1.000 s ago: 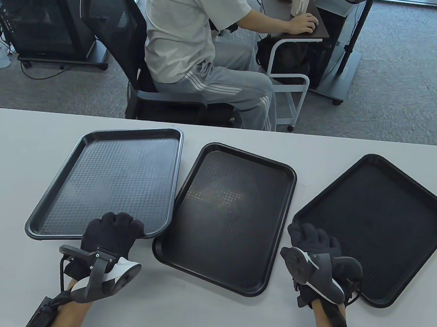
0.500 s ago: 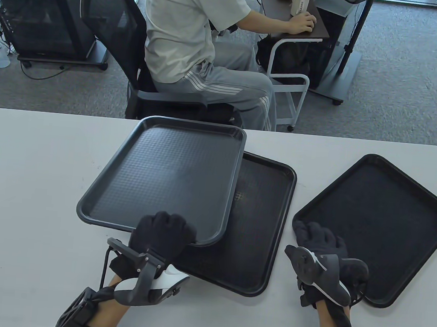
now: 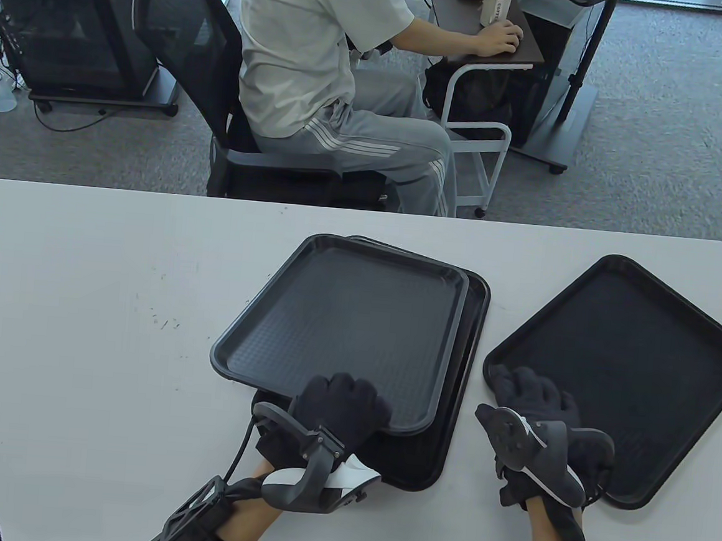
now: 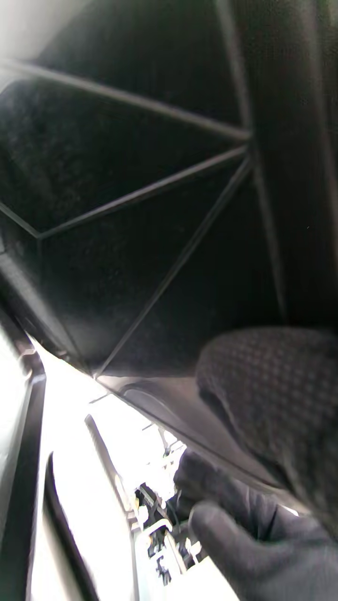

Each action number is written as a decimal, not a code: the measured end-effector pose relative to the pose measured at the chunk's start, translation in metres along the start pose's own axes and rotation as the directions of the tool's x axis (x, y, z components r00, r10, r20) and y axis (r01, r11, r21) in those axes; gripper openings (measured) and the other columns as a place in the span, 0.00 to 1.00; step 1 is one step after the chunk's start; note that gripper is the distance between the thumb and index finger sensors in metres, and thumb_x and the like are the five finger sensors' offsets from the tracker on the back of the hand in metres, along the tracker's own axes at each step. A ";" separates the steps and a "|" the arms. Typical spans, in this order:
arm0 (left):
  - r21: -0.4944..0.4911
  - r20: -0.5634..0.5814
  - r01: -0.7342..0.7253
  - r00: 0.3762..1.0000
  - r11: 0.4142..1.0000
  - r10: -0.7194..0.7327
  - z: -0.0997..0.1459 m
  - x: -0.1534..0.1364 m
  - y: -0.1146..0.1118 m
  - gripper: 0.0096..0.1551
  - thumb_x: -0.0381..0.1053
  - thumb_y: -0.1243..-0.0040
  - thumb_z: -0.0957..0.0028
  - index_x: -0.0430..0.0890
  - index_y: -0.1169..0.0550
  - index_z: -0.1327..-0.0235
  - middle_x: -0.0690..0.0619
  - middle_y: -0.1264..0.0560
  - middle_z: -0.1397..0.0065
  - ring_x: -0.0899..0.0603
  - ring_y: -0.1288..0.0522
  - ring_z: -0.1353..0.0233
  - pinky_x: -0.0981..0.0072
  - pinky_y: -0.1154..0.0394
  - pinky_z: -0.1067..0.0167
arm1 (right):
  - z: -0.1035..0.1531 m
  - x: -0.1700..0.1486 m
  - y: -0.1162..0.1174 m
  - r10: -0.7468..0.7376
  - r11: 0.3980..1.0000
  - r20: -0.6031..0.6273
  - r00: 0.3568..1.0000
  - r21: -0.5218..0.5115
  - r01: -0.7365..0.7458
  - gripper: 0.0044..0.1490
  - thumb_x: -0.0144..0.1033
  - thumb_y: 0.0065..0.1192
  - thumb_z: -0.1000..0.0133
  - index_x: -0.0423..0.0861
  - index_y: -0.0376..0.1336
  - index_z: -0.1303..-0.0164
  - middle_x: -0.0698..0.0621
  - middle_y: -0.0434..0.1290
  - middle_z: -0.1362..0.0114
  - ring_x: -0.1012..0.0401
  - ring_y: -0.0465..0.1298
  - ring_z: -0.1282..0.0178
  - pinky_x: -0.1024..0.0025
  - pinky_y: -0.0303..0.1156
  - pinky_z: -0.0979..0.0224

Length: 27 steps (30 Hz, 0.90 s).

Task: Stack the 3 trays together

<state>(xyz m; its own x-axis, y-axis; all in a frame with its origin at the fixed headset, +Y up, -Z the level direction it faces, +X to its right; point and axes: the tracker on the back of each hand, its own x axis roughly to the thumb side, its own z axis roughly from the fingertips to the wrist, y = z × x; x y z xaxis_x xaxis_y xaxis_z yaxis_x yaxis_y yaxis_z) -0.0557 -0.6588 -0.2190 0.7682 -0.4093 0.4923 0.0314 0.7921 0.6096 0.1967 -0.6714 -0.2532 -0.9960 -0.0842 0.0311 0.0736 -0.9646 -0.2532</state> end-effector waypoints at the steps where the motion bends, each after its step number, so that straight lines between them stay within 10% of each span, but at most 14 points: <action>1: 0.009 0.023 0.044 0.999 0.999 -0.044 0.000 0.003 -0.001 0.21 0.49 0.21 0.61 0.65 0.23 0.59 0.63 0.19 0.52 0.51 0.19 0.59 0.57 0.15 0.55 | 0.000 0.000 0.000 0.002 1.000 0.001 1.000 0.002 -0.002 0.40 0.63 0.61 0.53 0.60 0.60 0.29 0.47 0.72 0.23 0.48 0.77 0.28 0.43 0.71 0.31; 27: -0.382 0.161 -0.030 0.982 0.924 0.098 0.009 0.050 -0.040 0.26 0.61 0.25 0.60 0.64 0.19 0.47 0.61 0.15 0.41 0.48 0.10 0.47 0.55 0.14 0.48 | -0.001 0.002 0.003 0.009 0.998 -0.003 1.000 0.068 -0.009 0.40 0.63 0.61 0.52 0.60 0.60 0.29 0.47 0.73 0.23 0.48 0.77 0.28 0.42 0.71 0.31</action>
<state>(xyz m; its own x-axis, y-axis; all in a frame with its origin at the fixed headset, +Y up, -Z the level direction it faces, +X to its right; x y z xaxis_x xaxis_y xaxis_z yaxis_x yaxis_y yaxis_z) -0.0243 -0.7154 -0.2127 0.6548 -0.3972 0.6430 0.2507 0.9168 0.3109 0.1952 -0.6741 -0.2545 -0.9954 -0.0924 0.0256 0.0860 -0.9786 -0.1867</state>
